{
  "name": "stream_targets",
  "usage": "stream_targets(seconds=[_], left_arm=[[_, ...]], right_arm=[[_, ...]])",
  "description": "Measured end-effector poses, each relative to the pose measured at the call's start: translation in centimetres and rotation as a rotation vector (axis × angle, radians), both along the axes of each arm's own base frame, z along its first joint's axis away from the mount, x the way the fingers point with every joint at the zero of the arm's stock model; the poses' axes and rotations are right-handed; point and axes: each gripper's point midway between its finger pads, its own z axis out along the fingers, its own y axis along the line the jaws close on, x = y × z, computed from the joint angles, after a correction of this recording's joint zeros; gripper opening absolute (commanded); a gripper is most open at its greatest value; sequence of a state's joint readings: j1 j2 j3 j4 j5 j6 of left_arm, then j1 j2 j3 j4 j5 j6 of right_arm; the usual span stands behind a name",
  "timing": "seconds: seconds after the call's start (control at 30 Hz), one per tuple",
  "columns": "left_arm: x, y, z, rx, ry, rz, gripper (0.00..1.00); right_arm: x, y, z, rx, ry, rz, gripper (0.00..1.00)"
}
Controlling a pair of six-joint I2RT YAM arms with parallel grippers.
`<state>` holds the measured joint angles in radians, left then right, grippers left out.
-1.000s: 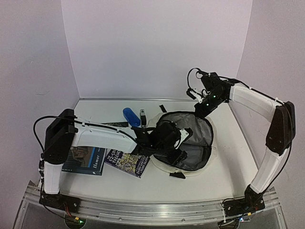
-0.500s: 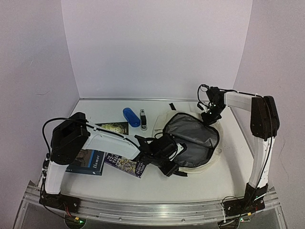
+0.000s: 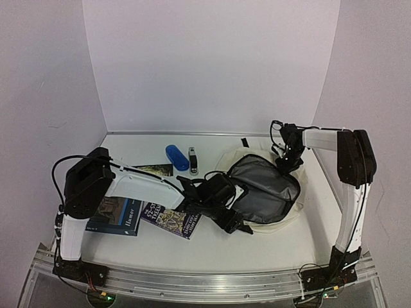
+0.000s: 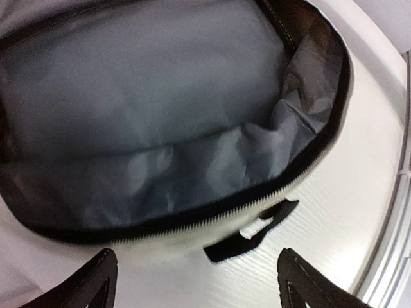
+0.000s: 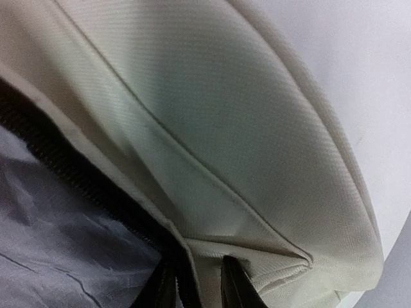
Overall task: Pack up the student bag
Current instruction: Unzip the student bag at the center of the board.
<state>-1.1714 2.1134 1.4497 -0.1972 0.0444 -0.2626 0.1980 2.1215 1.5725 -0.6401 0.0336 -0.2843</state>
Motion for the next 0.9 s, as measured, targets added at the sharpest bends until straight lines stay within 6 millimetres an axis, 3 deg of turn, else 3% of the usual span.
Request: stream_targets(seconds=[0.13, 0.3, 0.43, 0.53, 0.67, 0.8, 0.9], left_arm=[[0.3, 1.9, 2.9, -0.039, 0.028, 0.090, 1.00], [2.9, 6.0, 7.6, -0.095, 0.031, 0.295, 1.00], [5.0, 10.2, 10.1, -0.085, 0.024, 0.507, 1.00], [5.2, 13.8, 10.3, -0.028, 0.027, 0.665, 1.00], [3.9, 18.9, 9.2, 0.053, 0.065, 0.828, 1.00], [2.0, 23.7, 7.4, 0.141, 0.111, 0.952, 1.00], [0.6, 27.1, 6.7, 0.191, 0.137, 1.057, 1.00]], right_arm=[[1.0, -0.7, 1.2, -0.030, -0.038, -0.026, 0.62], [2.0, -1.1, 3.6, -0.021, -0.093, -0.053, 0.91], [1.8, -0.4, 7.5, 0.055, -0.150, -0.057, 0.95], [1.2, 0.9, 11.0, 0.146, -0.197, -0.043, 0.96], [-0.1, 3.4, 15.0, 0.300, -0.231, -0.009, 0.95], [-2.3, 7.7, 17.3, 0.436, -0.216, 0.076, 0.95], [-5.5, 12.9, 17.6, 0.502, -0.165, 0.197, 0.95]])
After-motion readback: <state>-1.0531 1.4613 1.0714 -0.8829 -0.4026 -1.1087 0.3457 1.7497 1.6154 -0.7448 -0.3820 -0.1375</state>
